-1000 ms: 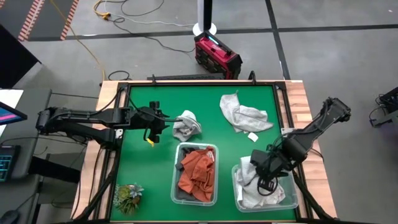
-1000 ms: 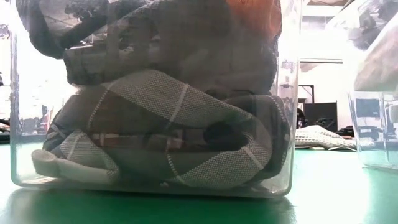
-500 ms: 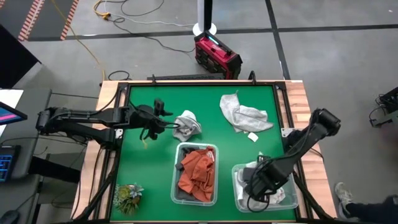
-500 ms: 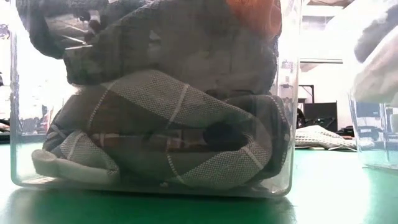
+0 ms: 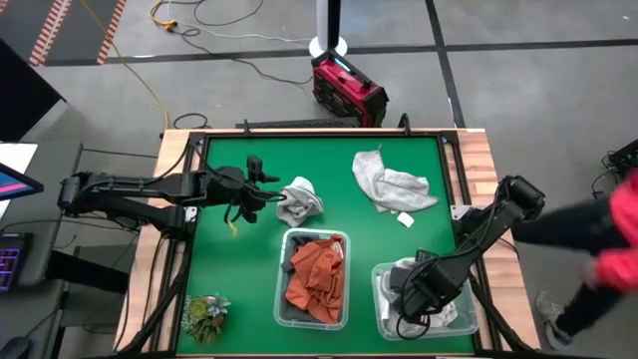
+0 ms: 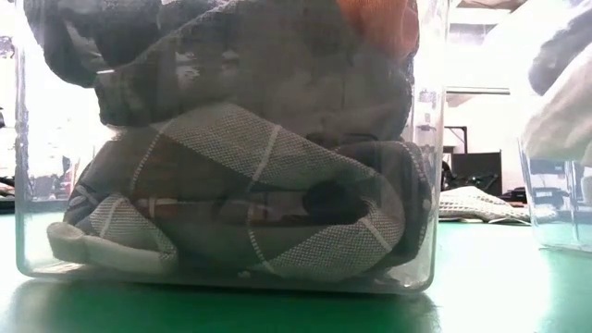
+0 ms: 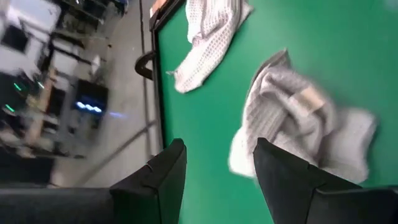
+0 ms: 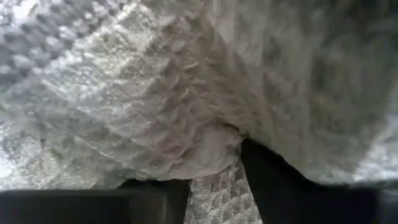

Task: Sort towels by color in basket
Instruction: Put the middle light grey towel into the right transparent bin

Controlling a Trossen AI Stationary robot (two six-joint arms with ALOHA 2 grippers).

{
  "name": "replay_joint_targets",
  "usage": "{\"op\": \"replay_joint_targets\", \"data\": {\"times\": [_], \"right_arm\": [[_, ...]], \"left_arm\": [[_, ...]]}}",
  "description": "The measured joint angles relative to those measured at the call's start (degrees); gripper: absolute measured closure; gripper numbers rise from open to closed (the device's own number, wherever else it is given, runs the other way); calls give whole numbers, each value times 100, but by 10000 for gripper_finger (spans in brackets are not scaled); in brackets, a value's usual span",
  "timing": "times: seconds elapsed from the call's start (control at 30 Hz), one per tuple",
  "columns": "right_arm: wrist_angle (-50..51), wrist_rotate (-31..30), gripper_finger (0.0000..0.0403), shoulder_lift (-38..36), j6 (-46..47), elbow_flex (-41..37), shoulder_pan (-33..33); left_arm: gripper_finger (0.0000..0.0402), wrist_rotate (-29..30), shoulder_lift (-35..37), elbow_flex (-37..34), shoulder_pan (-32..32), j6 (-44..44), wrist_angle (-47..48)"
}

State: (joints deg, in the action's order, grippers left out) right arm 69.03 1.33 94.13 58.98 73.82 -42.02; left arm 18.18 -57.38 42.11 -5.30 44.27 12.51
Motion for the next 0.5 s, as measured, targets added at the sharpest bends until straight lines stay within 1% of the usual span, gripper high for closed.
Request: {"op": "replay_joint_targets", "data": {"times": [0.07,0.13,0.23,0.27,0.3,0.37,0.43,0.5], "right_arm": [[-3,-6,199,-4,112,0,0],[3,-36,187,-5,200,0,1],[11,-291,173,-5,319,0,0],[35,-340,170,-5,340,0,0],[84,-324,168,-6,344,0,5],[407,61,166,-7,386,81,78],[956,457,166,-7,612,316,114],[1521,528,168,-11,867,633,78]], "left_arm": [[223,-50,-10,0,44,-861,30],[223,-158,-11,0,86,-2163,19],[223,-164,-9,0,148,-4140,0],[223,-164,-9,0,157,-4560,8],[223,-162,-9,0,156,-4809,-4],[223,-162,-9,0,156,-5093,-27],[223,-162,-9,0,155,-5158,-22],[223,-160,-9,0,155,-5179,-28]]}}
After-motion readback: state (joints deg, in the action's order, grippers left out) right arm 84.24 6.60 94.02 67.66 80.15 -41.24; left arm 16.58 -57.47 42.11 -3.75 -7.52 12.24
